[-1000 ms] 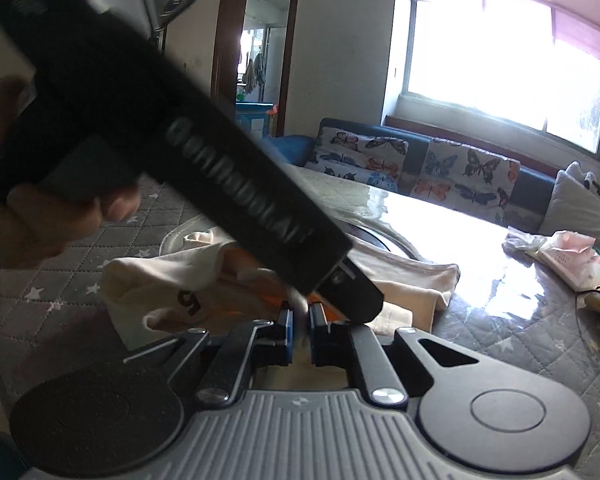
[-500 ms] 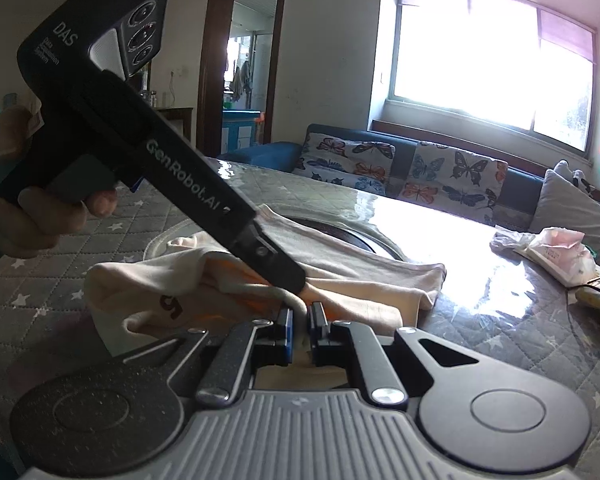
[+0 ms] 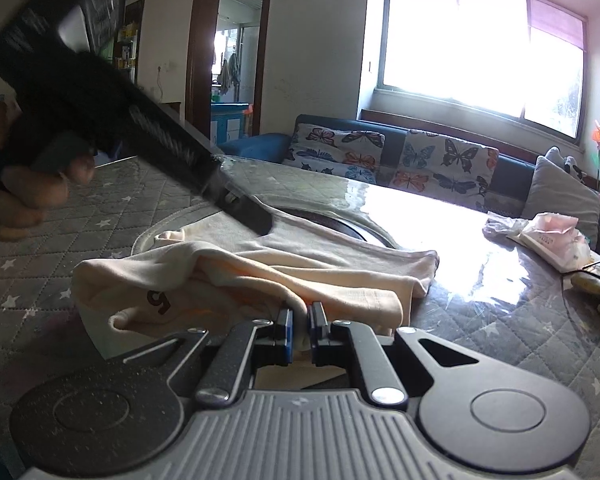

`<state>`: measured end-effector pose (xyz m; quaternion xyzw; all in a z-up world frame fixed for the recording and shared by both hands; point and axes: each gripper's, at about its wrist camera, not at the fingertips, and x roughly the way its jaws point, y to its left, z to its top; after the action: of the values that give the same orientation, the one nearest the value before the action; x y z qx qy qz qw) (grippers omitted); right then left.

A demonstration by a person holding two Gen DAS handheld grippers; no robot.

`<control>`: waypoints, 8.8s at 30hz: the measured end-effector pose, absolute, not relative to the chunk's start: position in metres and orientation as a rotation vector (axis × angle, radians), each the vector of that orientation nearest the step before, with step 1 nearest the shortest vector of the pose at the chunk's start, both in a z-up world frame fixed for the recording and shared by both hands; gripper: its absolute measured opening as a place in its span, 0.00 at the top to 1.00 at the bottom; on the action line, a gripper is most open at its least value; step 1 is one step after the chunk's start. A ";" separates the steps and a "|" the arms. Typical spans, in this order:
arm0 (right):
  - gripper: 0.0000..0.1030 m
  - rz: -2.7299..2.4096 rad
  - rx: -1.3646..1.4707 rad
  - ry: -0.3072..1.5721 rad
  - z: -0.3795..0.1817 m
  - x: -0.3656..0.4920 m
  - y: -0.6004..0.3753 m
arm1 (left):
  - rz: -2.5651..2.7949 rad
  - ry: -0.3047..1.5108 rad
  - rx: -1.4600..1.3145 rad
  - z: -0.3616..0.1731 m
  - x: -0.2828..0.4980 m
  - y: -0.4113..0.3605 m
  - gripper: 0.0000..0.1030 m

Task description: Fold clothes

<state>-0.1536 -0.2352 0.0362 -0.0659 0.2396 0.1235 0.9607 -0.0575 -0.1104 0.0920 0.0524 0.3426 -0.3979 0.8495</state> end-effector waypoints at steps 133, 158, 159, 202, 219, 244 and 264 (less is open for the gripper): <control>0.96 -0.337 -0.081 0.524 0.055 -0.174 -0.383 | 0.078 0.740 -0.410 0.025 -0.099 0.164 0.93; 0.89 -0.400 -0.058 0.525 0.056 -0.202 -0.395 | 0.118 0.755 -0.352 0.034 -0.110 0.175 0.92; 0.89 -0.383 -0.060 0.539 0.054 -0.199 -0.393 | 0.099 0.751 -0.343 0.036 -0.111 0.170 0.92; 0.89 0.506 -0.164 0.749 0.039 -0.143 -0.200 | -0.632 0.852 0.072 0.035 -0.113 -0.060 0.83; 0.89 0.465 -0.181 0.757 0.048 -0.158 -0.211 | -0.684 0.761 0.058 0.059 -0.134 -0.037 0.85; 0.98 0.502 -0.156 0.786 0.044 -0.163 -0.206 | -0.732 0.761 0.078 0.049 -0.147 -0.027 0.93; 0.90 0.463 -0.182 0.824 0.030 -0.159 -0.192 | -0.795 0.692 0.149 0.055 -0.157 -0.037 0.78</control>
<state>-0.1587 -0.1921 0.0299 -0.0877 0.3965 0.2225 0.8863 -0.1572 -0.0372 0.0551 0.0712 0.3298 -0.3790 0.8617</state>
